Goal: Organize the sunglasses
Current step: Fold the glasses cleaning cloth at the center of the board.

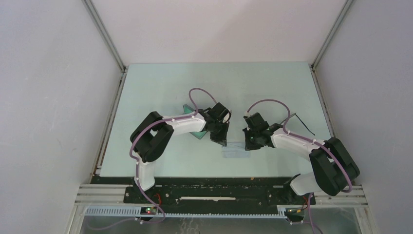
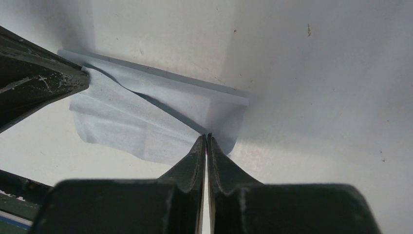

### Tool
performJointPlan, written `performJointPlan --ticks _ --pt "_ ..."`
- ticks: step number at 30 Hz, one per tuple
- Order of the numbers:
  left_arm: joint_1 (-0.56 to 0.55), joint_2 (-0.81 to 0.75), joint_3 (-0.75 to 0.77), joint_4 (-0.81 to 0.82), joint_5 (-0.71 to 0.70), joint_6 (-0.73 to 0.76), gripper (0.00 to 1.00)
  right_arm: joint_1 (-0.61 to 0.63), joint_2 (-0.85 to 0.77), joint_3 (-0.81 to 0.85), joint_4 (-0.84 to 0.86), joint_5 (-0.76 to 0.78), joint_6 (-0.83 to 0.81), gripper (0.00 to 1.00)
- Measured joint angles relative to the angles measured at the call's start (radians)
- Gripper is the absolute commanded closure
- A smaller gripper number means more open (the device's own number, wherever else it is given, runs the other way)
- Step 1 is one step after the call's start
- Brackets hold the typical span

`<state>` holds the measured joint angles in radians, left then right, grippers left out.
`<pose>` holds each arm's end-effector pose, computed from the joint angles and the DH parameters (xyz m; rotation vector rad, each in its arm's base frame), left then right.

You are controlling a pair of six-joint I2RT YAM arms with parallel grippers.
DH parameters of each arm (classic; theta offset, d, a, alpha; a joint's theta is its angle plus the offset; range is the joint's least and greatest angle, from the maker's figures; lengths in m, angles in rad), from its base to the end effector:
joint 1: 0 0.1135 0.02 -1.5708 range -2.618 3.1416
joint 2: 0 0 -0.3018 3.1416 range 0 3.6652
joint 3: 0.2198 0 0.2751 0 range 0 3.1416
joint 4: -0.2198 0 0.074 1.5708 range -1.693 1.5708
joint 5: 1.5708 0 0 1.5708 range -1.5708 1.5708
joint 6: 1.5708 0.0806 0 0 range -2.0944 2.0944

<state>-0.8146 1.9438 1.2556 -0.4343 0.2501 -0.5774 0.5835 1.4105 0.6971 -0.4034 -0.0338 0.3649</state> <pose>0.2883 -0.3348 0.1333 0.4219 2.8443 -0.6974 0.2337 0.1576 0.1422 -0.3088 2.7165 0.3295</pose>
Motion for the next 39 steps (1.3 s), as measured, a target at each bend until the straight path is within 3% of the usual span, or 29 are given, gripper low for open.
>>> performJointPlan --ticks 2,39 --pt "0.000 0.000 0.000 0.000 0.000 0.000 1.00 0.000 0.001 0.000 0.000 0.000 0.000 1.00" --pt "-0.003 -0.024 -0.033 0.021 0.020 -0.018 1.00 0.002 -0.037 0.000 -0.028 0.008 0.015 1.00"
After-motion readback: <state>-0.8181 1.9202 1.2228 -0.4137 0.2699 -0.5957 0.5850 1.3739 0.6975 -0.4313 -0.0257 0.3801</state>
